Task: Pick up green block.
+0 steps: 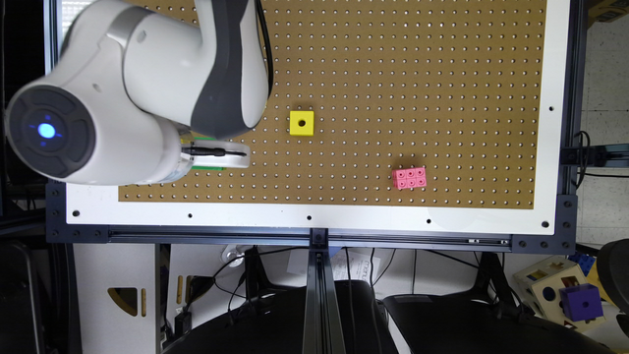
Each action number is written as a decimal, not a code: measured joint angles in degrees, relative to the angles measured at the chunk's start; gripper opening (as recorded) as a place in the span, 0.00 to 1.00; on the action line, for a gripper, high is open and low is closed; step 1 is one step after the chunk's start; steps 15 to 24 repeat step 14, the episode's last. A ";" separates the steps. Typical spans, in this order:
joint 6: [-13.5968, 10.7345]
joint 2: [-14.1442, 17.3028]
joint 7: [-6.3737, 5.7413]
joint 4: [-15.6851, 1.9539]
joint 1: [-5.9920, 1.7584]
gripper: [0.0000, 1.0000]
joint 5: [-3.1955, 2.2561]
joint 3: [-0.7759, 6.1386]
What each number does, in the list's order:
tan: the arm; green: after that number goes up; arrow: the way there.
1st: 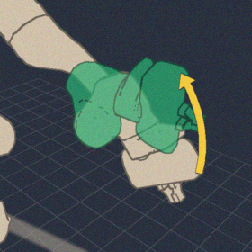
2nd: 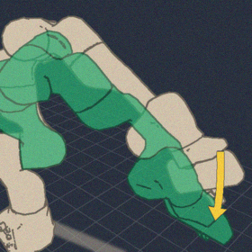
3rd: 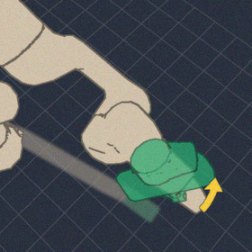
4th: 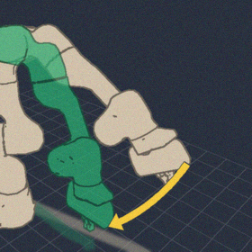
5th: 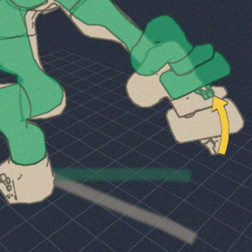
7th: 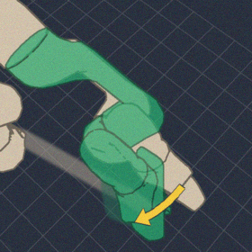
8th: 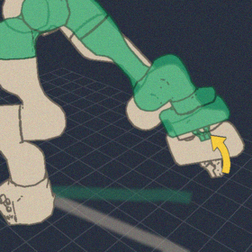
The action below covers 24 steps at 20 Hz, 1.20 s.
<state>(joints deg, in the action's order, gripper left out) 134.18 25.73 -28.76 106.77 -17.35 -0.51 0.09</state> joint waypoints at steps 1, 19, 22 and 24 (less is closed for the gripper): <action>-0.80 -0.78 0.00 0.00 0.00 0.00 0.00 0.00; -2.52 -2.63 0.00 0.04 0.00 0.00 0.00 0.02; -2.52 -2.63 0.00 0.04 0.00 0.00 0.00 0.02; -2.52 -2.63 0.00 0.04 0.00 0.00 0.00 0.02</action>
